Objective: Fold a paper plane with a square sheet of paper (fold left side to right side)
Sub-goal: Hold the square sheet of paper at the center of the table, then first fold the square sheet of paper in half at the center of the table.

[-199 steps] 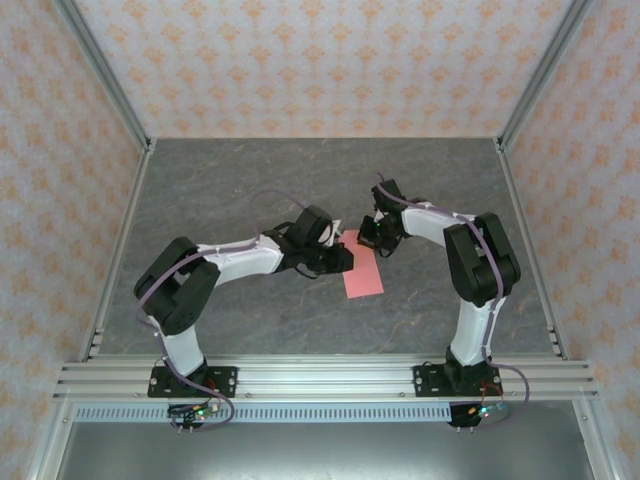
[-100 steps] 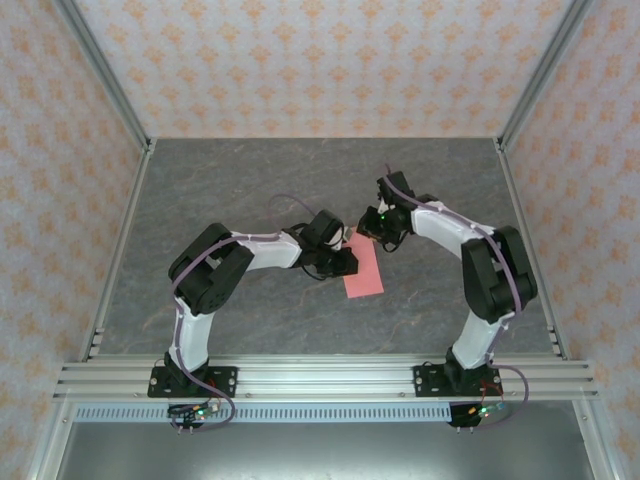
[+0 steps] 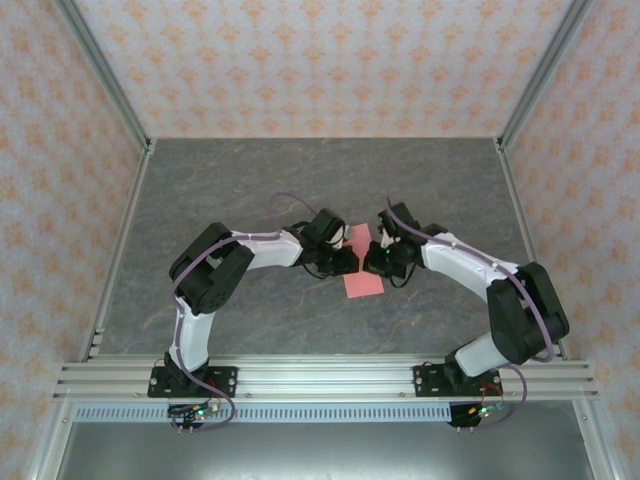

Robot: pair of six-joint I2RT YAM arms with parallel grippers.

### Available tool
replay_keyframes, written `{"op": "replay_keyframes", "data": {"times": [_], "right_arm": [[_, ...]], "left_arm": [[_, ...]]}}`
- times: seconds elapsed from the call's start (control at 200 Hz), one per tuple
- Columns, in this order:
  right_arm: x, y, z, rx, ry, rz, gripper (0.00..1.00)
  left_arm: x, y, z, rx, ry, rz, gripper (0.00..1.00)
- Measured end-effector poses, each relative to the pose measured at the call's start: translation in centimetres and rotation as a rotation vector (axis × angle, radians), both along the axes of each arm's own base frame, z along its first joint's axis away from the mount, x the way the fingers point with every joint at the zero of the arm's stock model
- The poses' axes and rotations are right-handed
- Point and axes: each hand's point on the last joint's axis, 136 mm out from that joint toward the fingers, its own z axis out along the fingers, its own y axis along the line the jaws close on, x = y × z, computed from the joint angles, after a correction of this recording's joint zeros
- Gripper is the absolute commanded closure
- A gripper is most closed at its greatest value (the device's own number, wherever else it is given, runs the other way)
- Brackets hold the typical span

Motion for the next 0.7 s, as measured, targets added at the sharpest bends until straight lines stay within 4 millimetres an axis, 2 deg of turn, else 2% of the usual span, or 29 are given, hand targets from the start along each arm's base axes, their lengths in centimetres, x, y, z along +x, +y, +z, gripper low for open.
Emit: {"op": "replay_keyframes", "data": {"times": [0.11, 0.26, 0.41, 0.575, 0.701], "right_arm": [[-1.6, -0.6, -2.7, -0.043, 0.086, -0.009, 0.90], [-2.1, -1.3, -4.4, -0.090, 0.127, -0.022, 0.91], [-2.0, -1.4, -4.6, -0.098, 0.127, -0.024, 0.91], [-2.0, -1.5, -4.6, -0.104, 0.126, -0.024, 0.91], [-2.1, -1.5, -4.6, -0.105, 0.124, -0.020, 0.91]], "left_arm": [[0.0, 0.0, 0.0, 0.000, 0.000, 0.000, 0.84], [0.0, 0.0, 0.1, 0.003, 0.002, 0.000, 0.84], [0.5, -0.2, 0.8, 0.011, -0.011, -0.008, 0.84], [2.3, 0.1, 1.8, 0.009, -0.048, 0.006, 0.84], [3.6, 1.1, 0.9, 0.026, -0.048, 0.028, 0.84]]}}
